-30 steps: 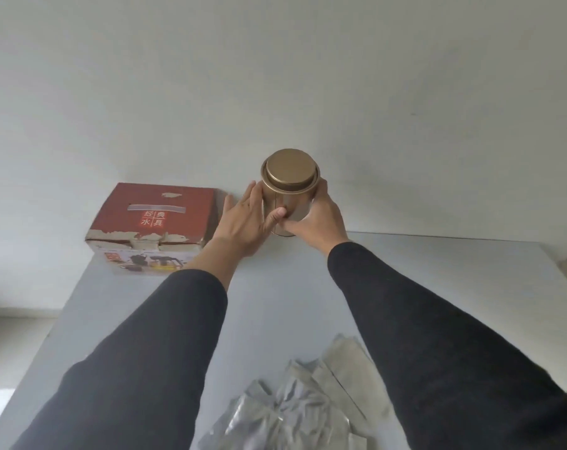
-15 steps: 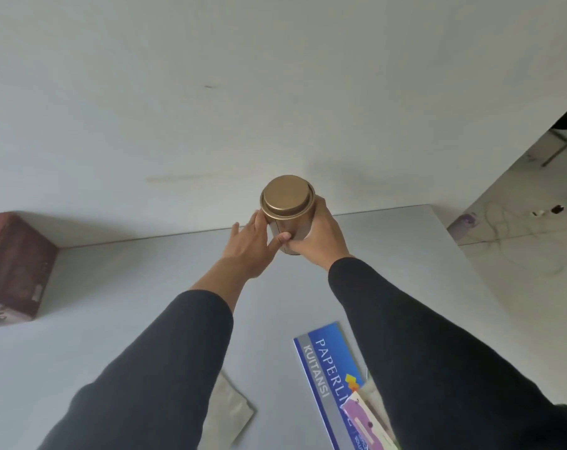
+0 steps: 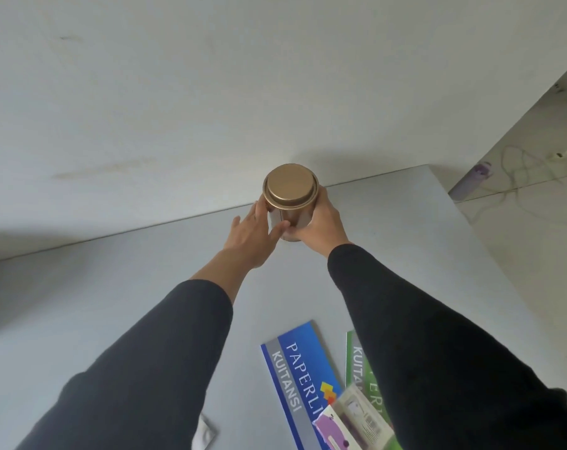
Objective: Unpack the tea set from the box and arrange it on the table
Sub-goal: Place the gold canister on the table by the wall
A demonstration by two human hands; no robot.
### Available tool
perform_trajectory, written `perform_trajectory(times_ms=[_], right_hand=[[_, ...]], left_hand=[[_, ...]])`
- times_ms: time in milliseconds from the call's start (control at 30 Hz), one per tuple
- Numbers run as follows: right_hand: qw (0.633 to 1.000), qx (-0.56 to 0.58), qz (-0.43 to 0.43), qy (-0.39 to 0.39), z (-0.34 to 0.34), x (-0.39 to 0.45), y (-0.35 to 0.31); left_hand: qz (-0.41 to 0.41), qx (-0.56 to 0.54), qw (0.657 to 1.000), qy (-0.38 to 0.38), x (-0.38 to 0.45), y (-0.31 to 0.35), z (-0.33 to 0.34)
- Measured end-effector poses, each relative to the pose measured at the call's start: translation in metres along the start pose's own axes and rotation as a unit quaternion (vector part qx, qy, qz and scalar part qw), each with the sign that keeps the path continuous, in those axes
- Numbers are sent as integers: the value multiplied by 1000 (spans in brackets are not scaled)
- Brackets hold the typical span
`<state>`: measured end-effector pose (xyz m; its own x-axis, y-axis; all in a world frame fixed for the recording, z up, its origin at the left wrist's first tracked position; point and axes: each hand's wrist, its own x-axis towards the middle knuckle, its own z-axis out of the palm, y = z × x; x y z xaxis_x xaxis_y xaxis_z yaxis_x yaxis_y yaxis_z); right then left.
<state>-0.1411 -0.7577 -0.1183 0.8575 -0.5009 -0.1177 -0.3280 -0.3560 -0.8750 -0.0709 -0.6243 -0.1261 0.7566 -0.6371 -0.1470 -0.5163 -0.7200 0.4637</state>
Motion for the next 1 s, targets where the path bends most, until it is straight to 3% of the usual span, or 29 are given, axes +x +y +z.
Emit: perform_trajectory(times_ms=[167,567,767,1000], right_hand=[[1000,10,21,-4,-3,13,7],[980,-154,123,-18,10,-3,-1],[969,-184,159,-35,12,-37,-34],[972,-203,114,-43,49,-94,-124]], left_hand=[[-21,-32,999,16,15,4,6],[-119,-27,992,-24,0,5,-7],[-112,-29,993,-15,-38,-4,-40],[-71,-14,997,30,-109,-40,-114]])
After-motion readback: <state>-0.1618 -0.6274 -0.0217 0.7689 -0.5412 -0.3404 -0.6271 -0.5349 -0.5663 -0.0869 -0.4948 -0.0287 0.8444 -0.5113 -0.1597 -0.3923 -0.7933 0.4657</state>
